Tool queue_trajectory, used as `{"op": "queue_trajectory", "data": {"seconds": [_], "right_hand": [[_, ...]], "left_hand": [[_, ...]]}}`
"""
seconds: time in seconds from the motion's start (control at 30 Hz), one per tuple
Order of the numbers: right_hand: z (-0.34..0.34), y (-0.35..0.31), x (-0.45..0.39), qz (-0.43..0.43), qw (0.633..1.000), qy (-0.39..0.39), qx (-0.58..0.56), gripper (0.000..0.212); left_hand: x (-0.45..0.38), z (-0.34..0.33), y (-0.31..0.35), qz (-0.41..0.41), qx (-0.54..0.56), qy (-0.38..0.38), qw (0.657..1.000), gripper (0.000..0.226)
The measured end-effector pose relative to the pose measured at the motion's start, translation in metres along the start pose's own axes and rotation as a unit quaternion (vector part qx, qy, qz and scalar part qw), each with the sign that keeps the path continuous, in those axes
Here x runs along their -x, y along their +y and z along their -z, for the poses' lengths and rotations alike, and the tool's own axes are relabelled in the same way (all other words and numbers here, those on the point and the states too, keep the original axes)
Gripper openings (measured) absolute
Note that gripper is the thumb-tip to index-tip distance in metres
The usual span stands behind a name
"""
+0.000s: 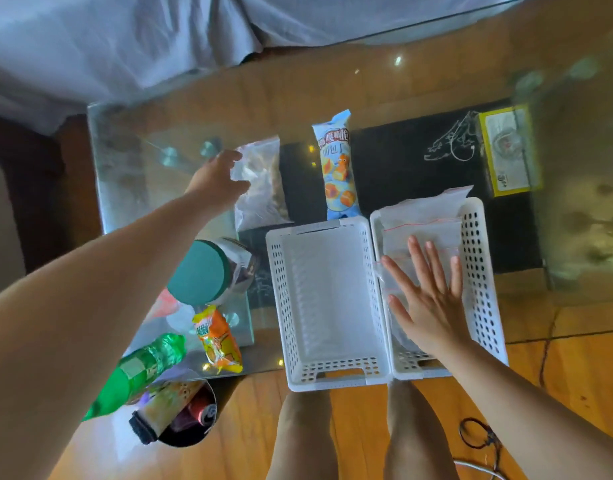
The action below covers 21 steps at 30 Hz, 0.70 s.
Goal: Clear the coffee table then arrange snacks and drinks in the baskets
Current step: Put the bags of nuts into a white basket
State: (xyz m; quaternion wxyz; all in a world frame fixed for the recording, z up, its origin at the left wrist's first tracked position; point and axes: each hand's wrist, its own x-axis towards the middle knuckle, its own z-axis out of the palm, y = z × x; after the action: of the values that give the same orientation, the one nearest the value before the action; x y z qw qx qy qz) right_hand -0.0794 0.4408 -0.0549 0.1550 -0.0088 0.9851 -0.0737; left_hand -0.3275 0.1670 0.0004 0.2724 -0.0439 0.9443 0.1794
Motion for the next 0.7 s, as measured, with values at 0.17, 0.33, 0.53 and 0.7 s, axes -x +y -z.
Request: {"op": "queue_trajectory", "data": {"seconds": [0.17, 0.33, 0.53, 0.7], "right_hand": [[-0.011, -0.004, -0.006, -0.020, 0.999, 0.017, 0.026, 0.058], [-0.012, -0.008, -0.013, -0.028, 0.998, 0.042, 0.026, 0.057], [-0.011, -0.009, -0.013, -0.026, 0.997, 0.049, 0.049, 0.056], [-0.016, -0.005, -0.011, -0.020, 0.996, 0.050, 0.071, 0.057]], "left_hand": [[-0.038, -0.002, -0.025, -0.012, -0.057, -0.021, 0.998, 0.059], [-0.076, -0.006, -0.046, -0.027, -0.109, -0.057, 0.992, 0.048], [-0.081, -0.014, -0.052, -0.013, -0.040, -0.108, 0.993, 0.052], [-0.071, -0.012, -0.035, 0.007, 0.002, -0.111, 0.994, 0.037]]}}
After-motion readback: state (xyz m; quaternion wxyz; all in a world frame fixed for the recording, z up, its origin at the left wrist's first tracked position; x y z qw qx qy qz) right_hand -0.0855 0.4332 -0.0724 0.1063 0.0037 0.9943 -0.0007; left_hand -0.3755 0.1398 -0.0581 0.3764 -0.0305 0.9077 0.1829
